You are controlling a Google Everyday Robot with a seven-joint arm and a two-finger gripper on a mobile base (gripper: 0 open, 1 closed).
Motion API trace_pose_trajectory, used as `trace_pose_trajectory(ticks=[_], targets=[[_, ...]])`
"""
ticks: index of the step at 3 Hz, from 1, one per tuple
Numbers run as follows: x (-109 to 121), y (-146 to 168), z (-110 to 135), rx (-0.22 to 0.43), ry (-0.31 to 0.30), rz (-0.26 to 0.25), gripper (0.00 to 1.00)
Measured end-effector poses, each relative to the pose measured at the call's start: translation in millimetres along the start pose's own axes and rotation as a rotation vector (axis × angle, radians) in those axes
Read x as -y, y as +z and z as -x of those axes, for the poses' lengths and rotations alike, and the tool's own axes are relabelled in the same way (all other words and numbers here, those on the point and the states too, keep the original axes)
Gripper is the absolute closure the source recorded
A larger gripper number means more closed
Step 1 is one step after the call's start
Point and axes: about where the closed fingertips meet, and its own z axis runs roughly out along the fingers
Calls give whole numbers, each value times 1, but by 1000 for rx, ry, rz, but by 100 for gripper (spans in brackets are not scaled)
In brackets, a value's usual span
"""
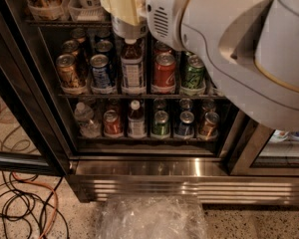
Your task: Pick 7up can from top shelf of fridge
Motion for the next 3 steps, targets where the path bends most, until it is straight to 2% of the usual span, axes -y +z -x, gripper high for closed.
trace_pose_trajectory(ticks=[1,2,3], targets=[[-1,0,0,1,0,1,100],[-1,9,-17,-24,9,41,100],[10,-8,-56,-97,44,57,100]])
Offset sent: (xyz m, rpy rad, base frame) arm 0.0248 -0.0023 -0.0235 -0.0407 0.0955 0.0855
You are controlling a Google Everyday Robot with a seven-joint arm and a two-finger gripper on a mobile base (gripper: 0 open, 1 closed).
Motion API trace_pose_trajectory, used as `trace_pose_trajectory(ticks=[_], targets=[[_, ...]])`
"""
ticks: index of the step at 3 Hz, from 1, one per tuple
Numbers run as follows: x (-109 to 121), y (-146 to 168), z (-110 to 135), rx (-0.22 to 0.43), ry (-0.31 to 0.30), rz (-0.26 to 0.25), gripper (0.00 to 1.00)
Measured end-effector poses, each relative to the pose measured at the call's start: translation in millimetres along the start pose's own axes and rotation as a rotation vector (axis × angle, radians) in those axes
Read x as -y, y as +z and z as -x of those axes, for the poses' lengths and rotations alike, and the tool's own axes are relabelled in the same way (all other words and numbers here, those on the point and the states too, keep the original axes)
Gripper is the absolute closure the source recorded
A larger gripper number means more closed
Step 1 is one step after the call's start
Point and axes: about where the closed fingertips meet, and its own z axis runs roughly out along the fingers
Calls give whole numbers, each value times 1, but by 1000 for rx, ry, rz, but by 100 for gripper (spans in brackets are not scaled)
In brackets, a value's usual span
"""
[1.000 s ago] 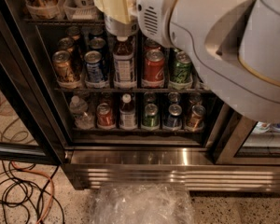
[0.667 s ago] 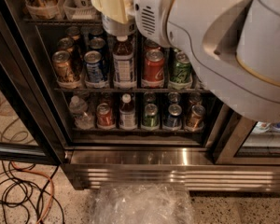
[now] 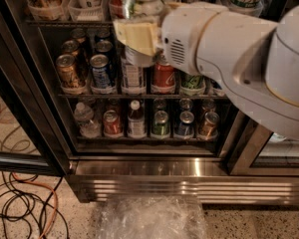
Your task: Pick 7up can from top shelf of fridge
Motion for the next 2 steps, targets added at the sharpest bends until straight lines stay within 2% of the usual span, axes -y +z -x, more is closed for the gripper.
trace_pose_trajectory(ticks=[1,2], targets=[[23,-42,-17,-38,55,-63,100],[23,-42,-17,-38,55,-63,100]])
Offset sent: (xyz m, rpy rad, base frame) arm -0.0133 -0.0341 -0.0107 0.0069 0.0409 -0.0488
